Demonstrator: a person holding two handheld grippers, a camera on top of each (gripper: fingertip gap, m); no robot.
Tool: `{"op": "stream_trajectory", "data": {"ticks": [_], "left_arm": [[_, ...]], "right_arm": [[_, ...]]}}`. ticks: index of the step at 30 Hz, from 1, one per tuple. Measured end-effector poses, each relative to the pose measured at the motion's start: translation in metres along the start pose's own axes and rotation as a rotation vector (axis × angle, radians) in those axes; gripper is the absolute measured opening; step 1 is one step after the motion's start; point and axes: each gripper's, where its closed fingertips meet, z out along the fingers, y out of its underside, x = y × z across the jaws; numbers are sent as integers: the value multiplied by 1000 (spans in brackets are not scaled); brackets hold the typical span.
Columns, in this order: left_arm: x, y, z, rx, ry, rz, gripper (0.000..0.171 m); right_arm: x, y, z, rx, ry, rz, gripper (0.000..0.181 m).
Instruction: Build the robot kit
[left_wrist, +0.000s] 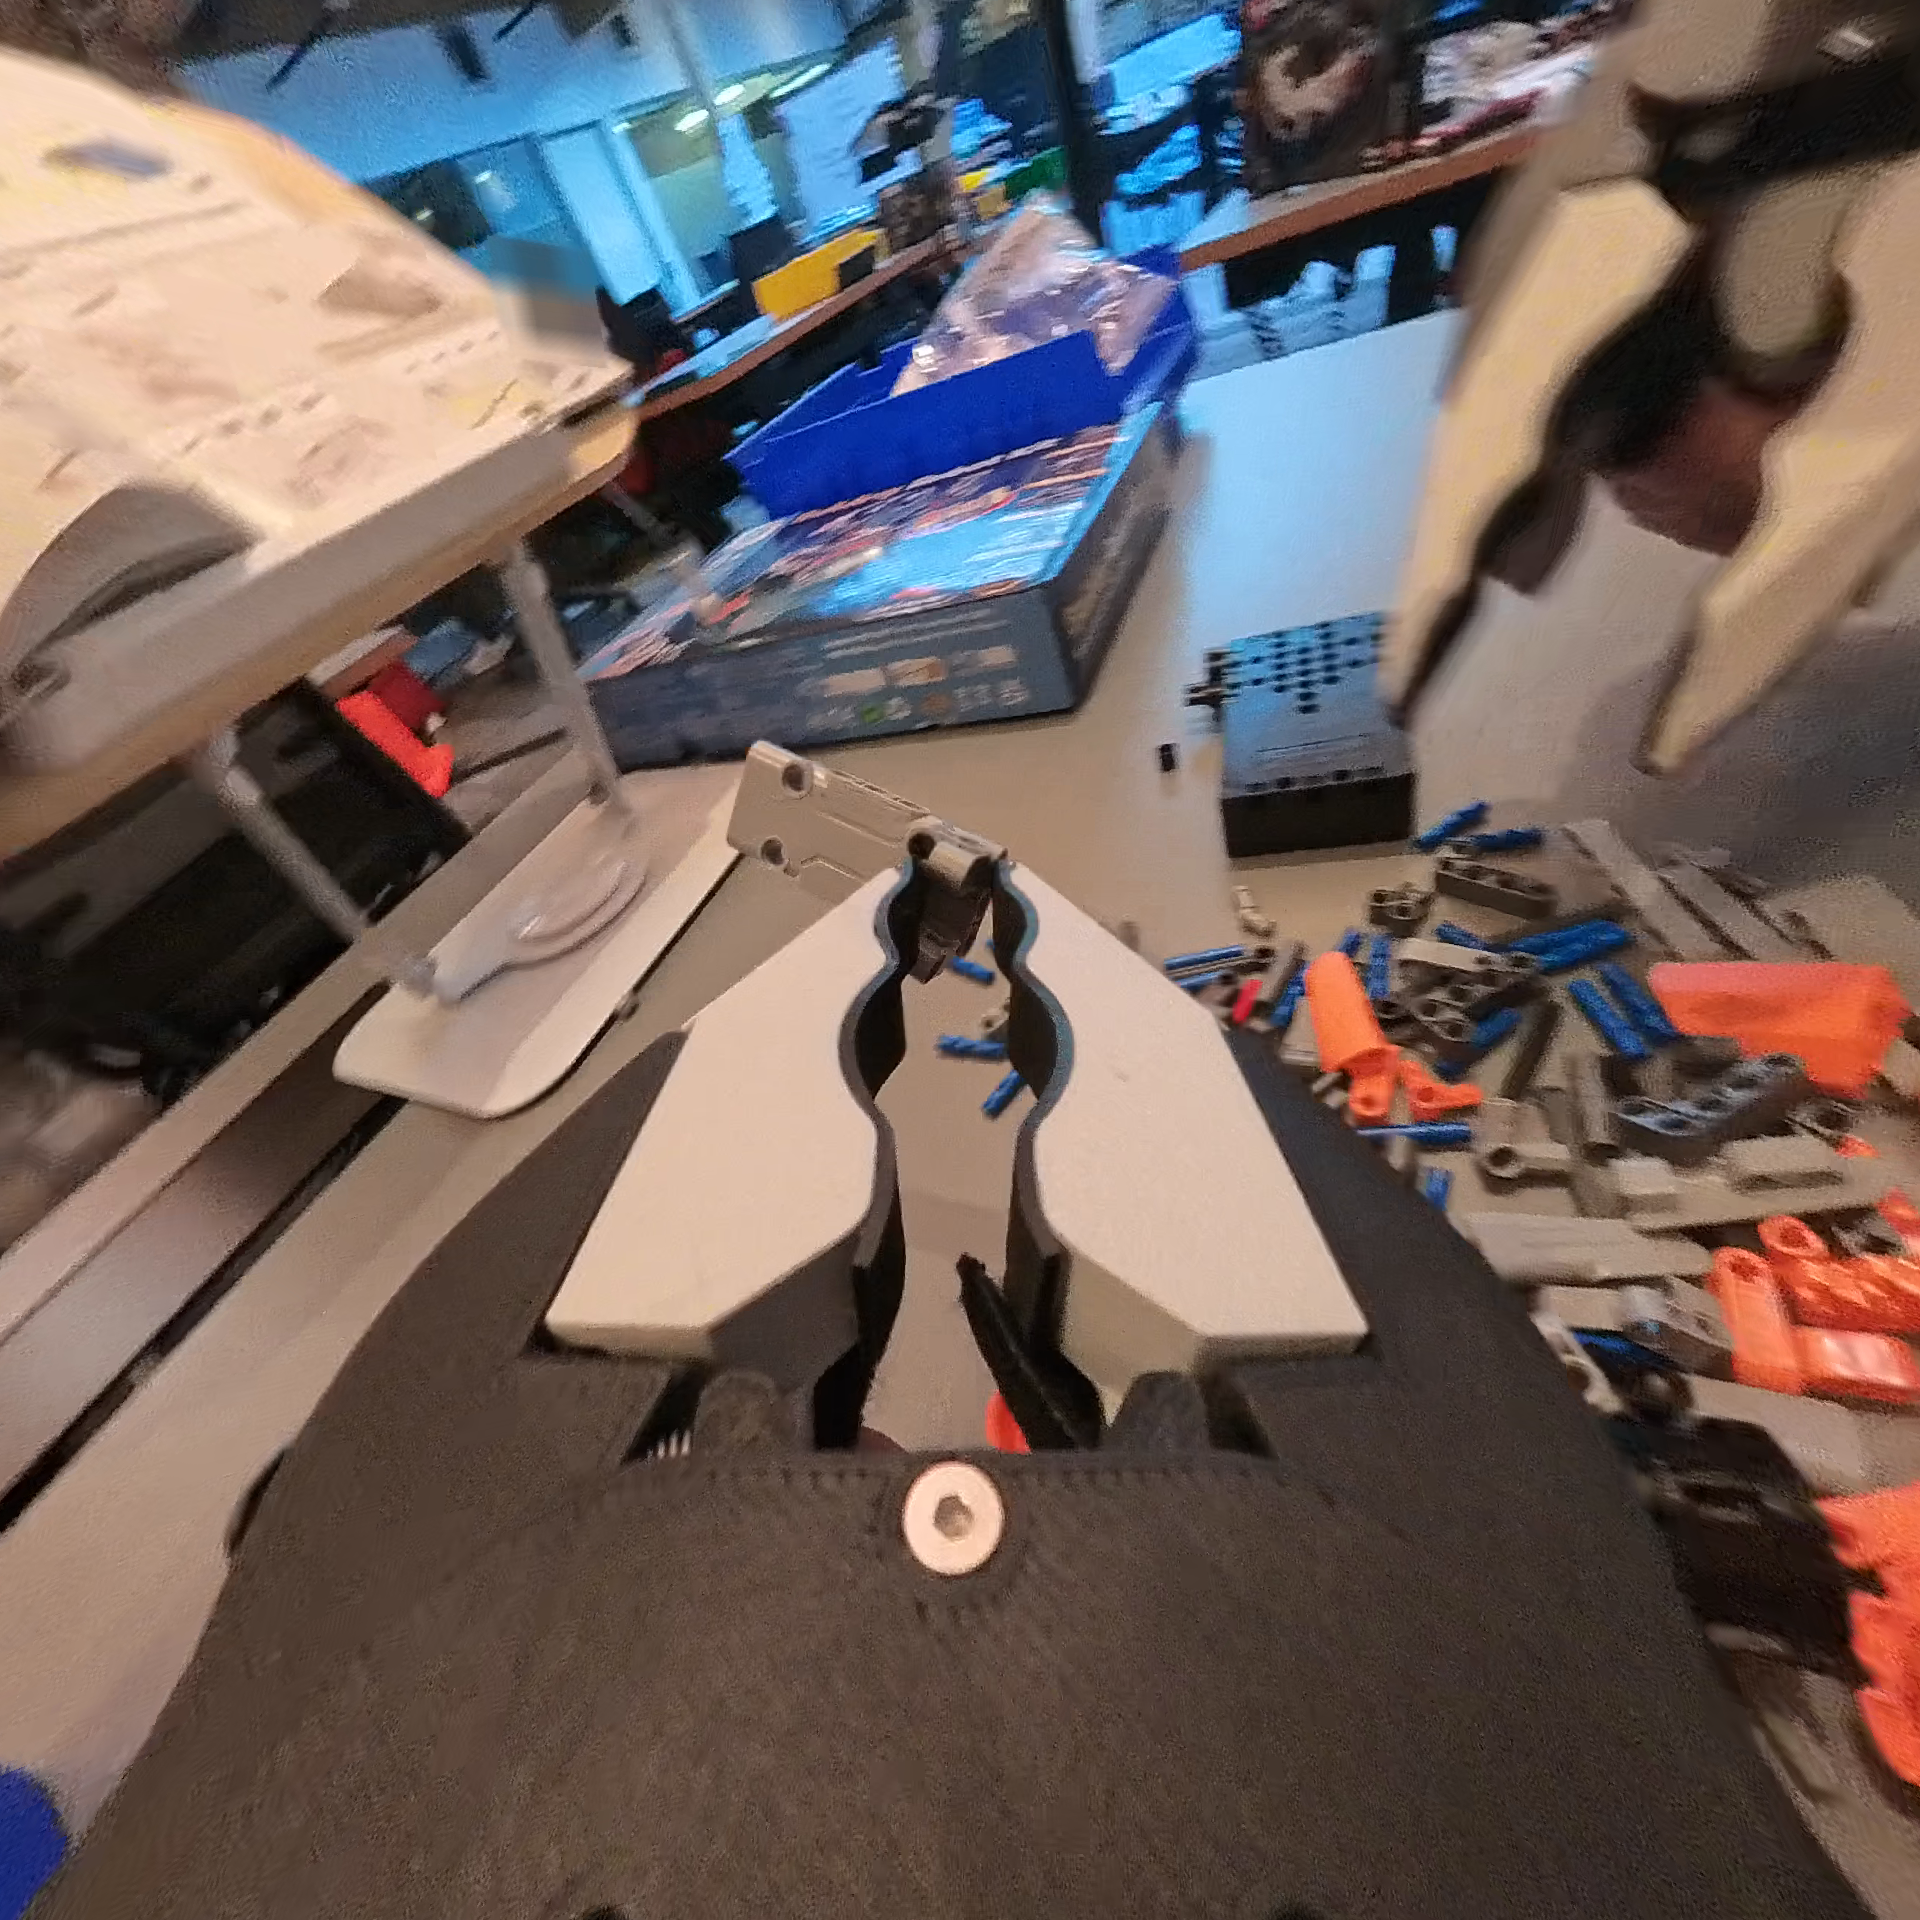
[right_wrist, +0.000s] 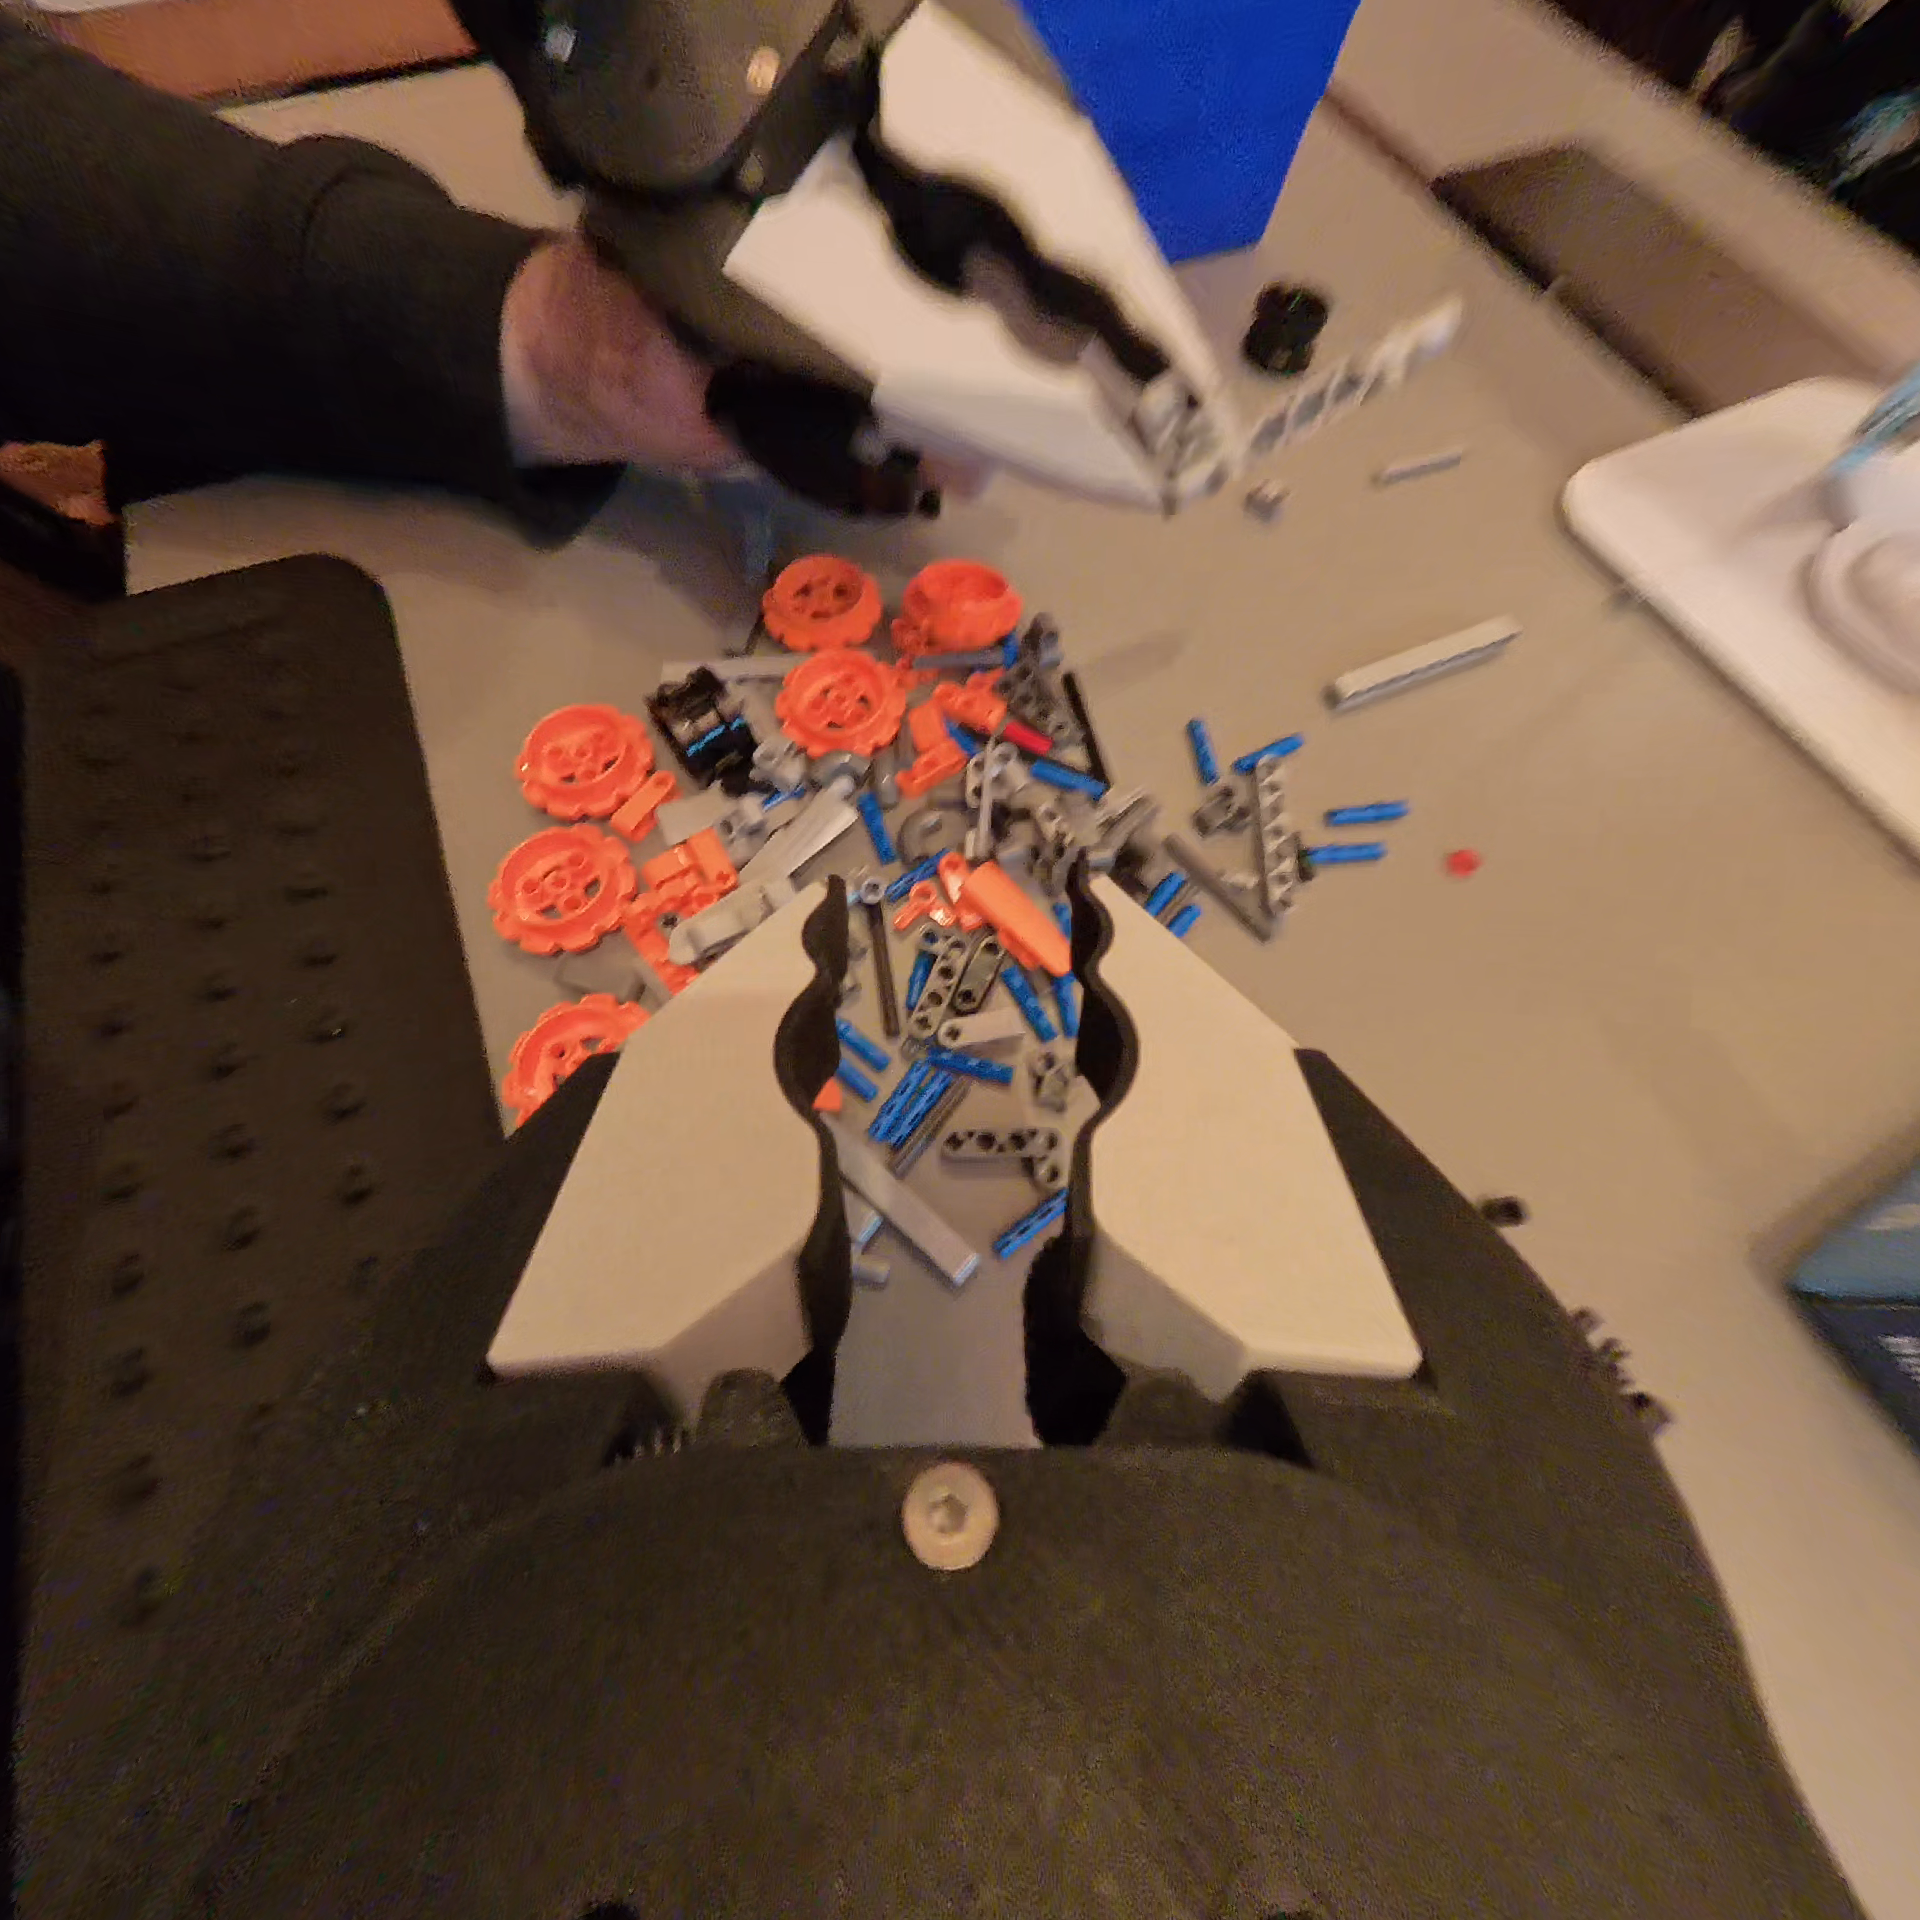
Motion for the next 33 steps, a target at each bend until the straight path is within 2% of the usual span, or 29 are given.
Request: {"op": "stream_trajectory", "data": {"ticks": [4,9,14,17,25,28,29,33], "left_arm": [[39,-18,1,27,132,66,11],[73,-19,3,9,275,97,11],[106,-19,-4,4,403,171,11],[126,-19,-10,-9,492,191,10],[148,-21,-18,-9,622,146,12],[149,-23,-17,-6,618,148,9],[148,-23,-17,0,613,155,0],[142,-29,-17,21,582,151,2]], "right_arm": [[0,-19,-5,46,116,-165,45],[-5,-33,-3,65,252,-405,48],[-4,-7,10,-74,259,-530,46],[-12,8,12,-133,251,-614,33],[-30,29,4,-156,201,-608,12],[-34,36,2,-173,194,-604,5],[-32,38,1,-185,206,-595,5],[-22,43,-13,-186,241,-539,5]]}}
